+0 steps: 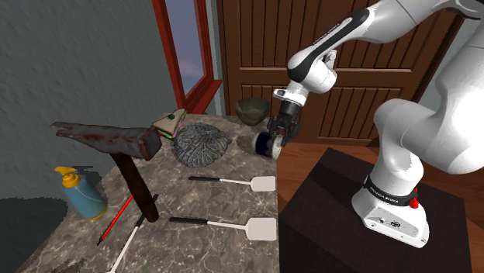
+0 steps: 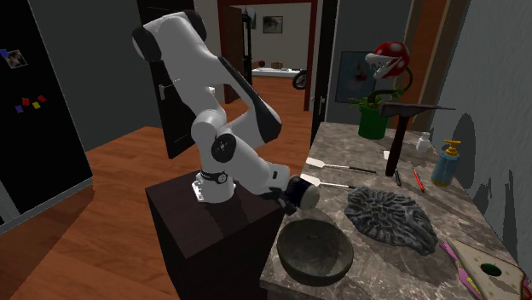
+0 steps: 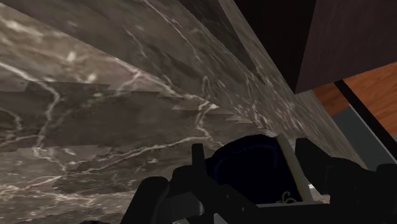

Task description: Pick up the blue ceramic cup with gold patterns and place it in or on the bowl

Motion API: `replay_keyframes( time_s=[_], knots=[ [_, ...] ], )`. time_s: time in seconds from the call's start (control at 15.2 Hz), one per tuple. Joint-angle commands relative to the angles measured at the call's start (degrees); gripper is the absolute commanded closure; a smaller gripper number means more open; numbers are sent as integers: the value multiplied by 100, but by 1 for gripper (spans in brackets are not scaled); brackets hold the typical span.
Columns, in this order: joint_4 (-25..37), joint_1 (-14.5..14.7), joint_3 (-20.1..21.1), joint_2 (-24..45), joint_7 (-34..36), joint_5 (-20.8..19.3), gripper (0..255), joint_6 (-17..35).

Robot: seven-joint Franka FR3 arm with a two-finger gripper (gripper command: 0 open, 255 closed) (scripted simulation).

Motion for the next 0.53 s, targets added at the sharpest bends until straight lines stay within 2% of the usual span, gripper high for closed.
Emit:
replay_keyframes(
  time_s=[0.0, 0.46],
  knots=[
    [9, -242, 217, -175, 232, -219, 255, -99],
    [109, -827, 820, -685, 903, -725, 255, -503]
  ],
)
